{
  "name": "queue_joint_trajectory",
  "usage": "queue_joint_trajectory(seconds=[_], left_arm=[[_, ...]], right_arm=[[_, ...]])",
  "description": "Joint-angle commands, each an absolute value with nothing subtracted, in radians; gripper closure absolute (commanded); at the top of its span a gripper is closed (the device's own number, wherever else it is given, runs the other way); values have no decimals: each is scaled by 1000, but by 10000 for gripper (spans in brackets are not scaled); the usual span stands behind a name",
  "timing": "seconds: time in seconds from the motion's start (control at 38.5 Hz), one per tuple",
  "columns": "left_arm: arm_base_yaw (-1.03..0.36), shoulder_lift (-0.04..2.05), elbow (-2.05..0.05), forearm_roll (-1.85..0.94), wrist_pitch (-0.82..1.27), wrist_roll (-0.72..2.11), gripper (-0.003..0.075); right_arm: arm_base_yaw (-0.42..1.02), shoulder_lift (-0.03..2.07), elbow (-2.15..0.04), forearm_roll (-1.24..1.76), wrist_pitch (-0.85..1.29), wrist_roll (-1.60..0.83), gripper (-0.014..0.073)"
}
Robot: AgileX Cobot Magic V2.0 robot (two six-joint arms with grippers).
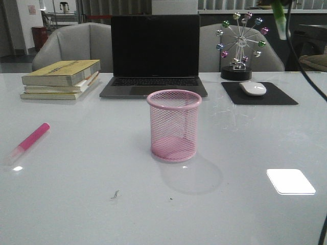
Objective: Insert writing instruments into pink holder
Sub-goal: 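Lift the green highlighter and carry it over the pink holder, then lower the green highlighter into the holder and open the right gripper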
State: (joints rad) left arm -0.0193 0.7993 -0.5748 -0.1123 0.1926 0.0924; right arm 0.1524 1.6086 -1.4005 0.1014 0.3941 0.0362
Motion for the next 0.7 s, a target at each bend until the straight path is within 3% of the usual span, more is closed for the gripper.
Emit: queue_joint_trajectory(seconds=[0.0,0.21,0.68], left_arm=[[-27,796,-612,-124,118,83,316],[-27,796,-612,-124,118,83,316],[-27,796,-612,-122,118,83,316]], right_arm=[[227,1513,-1339,115,194,26,538],[447,1496,-1124,81,-246,26,538],[524,1646,-1021,17,-373,27,538]])
